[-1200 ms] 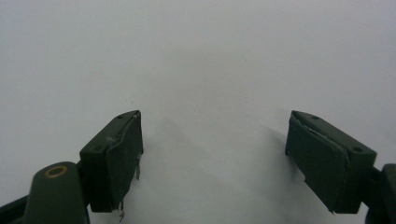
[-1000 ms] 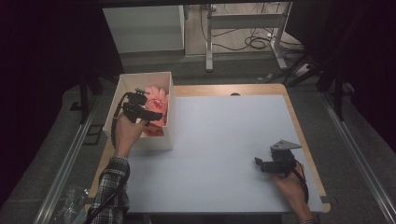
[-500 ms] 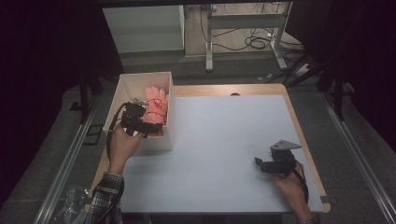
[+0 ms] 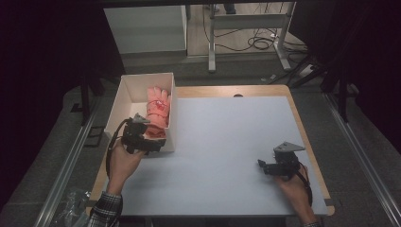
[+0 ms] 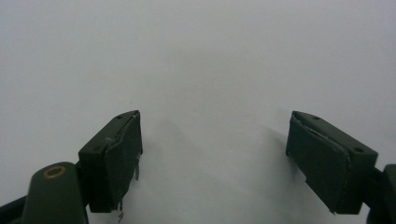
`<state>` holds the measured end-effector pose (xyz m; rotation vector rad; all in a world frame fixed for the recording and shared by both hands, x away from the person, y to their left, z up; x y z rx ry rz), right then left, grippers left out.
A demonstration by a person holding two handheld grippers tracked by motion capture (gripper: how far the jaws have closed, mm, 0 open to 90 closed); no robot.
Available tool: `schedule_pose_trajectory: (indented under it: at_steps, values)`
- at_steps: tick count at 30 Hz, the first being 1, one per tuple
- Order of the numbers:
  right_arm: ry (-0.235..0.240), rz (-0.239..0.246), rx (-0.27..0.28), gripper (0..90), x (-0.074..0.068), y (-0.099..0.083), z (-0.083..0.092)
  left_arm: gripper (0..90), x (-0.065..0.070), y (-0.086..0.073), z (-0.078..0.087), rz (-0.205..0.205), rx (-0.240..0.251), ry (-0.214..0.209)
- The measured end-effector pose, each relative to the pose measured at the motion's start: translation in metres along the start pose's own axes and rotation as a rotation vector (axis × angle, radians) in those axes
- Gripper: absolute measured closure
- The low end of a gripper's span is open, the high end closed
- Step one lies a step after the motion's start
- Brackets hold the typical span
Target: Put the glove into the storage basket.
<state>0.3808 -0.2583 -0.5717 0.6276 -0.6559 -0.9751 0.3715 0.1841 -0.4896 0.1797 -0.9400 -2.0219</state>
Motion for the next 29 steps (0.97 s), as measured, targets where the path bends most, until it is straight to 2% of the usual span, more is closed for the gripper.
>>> schedule_pose_trajectory:
  at_steps: [10, 14, 22, 24, 25, 29]
  values:
    - [-0.001, 0.000, 0.000, 18.6, 0.000, 0.000, 0.000, 4.4, 0.021, -0.021, -0.013, -0.034, 0.023, -0.048]
    - [-0.002, 0.000, 0.000, 18.5, 0.000, 0.000, 0.000, 4.0, 0.031, -0.034, -0.024, -0.057, 0.024, -0.067]
    - [-0.001, 0.000, 0.001, 18.5, 0.000, 0.000, 0.000, 3.7, 0.035, -0.060, -0.051, -0.057, 0.002, -0.098]
    - [-0.001, 0.000, 0.001, 18.5, 0.000, 0.000, 0.000, 3.7, 0.035, -0.064, -0.055, -0.057, -0.004, -0.097]
    - [-0.001, 0.000, 0.001, 18.5, 0.000, 0.000, 0.000, 3.7, 0.034, -0.071, -0.063, -0.057, -0.018, -0.090]
    - [-0.001, 0.000, 0.000, 18.4, 0.000, 0.000, 0.000, 3.7, 0.034, -0.077, -0.069, -0.053, -0.029, -0.096]
Point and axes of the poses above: each handheld gripper's, and its own axes: z roughly backward along the jaws, y roughly out of its top, x roughly to its right, the point moved 6 cm from there along -z, roughly forward along the jaws, and after that the axes turned 13 degrees about -y, right-handed, at the moved point
